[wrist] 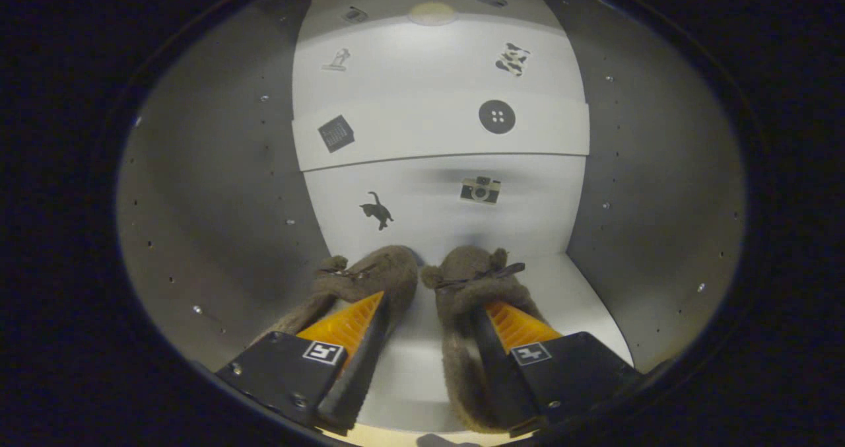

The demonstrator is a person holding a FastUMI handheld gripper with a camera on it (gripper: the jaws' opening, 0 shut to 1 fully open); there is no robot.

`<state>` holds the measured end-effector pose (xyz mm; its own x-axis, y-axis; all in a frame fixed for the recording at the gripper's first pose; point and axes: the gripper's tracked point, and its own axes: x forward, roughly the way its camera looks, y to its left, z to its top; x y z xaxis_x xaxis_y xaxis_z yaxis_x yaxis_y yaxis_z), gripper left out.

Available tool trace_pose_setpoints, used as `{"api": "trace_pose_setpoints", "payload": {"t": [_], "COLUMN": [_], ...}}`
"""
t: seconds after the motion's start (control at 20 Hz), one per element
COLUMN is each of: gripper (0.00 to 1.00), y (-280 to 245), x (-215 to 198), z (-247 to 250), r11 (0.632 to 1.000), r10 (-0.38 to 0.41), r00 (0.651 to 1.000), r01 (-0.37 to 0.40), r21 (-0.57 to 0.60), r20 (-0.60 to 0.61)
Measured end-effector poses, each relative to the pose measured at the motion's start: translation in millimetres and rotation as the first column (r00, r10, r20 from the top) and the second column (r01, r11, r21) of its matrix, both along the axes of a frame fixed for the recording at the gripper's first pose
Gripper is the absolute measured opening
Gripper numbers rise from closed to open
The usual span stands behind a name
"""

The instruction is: Open the shoe cabinet door, grab the shoes and put them into the shoe cabinet, then close the shoe cabinet door.

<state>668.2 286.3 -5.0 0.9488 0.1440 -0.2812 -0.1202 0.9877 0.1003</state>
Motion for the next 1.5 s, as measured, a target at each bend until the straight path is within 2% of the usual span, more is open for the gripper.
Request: {"api": "trace_pose_setpoints", "payload": {"t": [0.1,0.4,0.6,1.0,1.25,1.5], "gripper": [0.82,0.83,1.00,0.99,0.99,0.99], "y": [-0.3,1.2,11.9,-16.3,-55.2,-110.7], "x": [-15.2,-96.0,-181.9,-348.1,-425.9,-492.9], "z": [6.2,42.4,58.2,53.6,35.8,33.2], "r11": [1.000,1.000,0.997,0.999,0.998,1.000], "r10": [-0.005,0.013,0.055,0.054,0.058,0.022], "r00": [1.000,0.988,0.976,0.958,0.965,0.965], "r01": [0.005,-0.011,-0.065,-0.053,-0.062,-0.026], "r21": [-0.011,-0.014,0.037,-0.010,0.005,0.012], "r20": [0.031,0.154,0.209,0.282,0.256,0.261]}}
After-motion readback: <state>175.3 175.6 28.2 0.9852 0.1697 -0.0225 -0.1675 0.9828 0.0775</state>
